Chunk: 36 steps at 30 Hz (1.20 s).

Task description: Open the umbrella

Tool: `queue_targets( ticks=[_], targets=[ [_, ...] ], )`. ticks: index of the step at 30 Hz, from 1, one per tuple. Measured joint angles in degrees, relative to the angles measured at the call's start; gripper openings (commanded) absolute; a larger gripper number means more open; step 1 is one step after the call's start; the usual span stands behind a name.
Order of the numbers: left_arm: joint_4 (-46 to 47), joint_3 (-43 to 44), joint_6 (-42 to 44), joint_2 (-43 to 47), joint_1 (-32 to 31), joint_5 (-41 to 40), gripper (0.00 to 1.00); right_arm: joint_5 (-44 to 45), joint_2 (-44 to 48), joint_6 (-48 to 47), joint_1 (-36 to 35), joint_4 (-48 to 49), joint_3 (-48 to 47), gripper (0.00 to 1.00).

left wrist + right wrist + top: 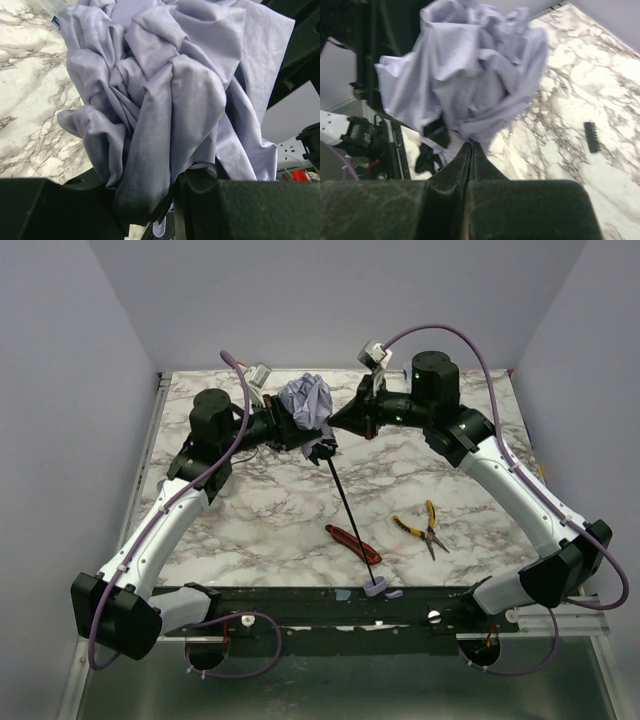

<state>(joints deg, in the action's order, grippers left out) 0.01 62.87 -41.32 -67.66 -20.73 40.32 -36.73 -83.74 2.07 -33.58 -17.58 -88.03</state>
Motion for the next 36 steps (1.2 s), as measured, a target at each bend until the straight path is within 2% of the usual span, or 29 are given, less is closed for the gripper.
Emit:
queue_targets(
  ticks=[9,14,15,18,21,26,29,30,34,35,36],
  targets=[
    [-0.1,-0.2,0.2,0.8,1.0,-0.2,0.0,5.4,0.7,-1.2,9.9,-3.6,0.0,0.01],
    [0.1,-0.6,-0.8,0.9,2.1,-0.1,0.0,1.9,1.4,-1.1,9.7,-5.6,0.5,0.63],
    [0.3,-0.7,-1.4,0.8,2.8,0.2,0.0,0.6,1.4,-2.0,9.6,-6.7,0.5,0.72],
    [1.7,-0.6,-3.0,0.5,5.0,0.7,0.0,-4.3,1.2,-5.7,9.6,-12.3,0.6,0.85],
    [3.0,0.2,-4.3,-0.6,6.8,1.2,0.0,-9.7,1.2,-6.8,9.5,-15.3,2.8,0.88],
    [6.0,0.8,-6.9,-2.0,7.2,2.5,0.0,-14.7,0.3,-5.3,7.3,-15.6,5.7,0.87],
    [7.0,2.2,-8.1,-3.0,7.3,3.3,0.0,-16.3,-0.7,-4.8,4.6,-15.3,5.7,0.81],
    [7.4,2.7,-8.3,-3.3,7.3,3.6,0.0,-16.7,-1.0,-4.6,4.0,-15.1,5.7,0.76],
    [8.4,5.9,-9.5,-4.7,7.6,4.7,0.0,-18.1,-2.6,-2.7,2.8,-13.9,5.7,0.47],
    [8.7,6.4,-9.6,-4.8,7.6,4.8,0.0,-18.4,-3.1,-1.7,2.8,-13.4,5.7,0.34],
    [9.0,7.0,-9.7,-4.8,7.6,5.1,0.0,-18.9,-3.5,-1.0,2.8,-12.7,5.7,0.06]
  ],
)
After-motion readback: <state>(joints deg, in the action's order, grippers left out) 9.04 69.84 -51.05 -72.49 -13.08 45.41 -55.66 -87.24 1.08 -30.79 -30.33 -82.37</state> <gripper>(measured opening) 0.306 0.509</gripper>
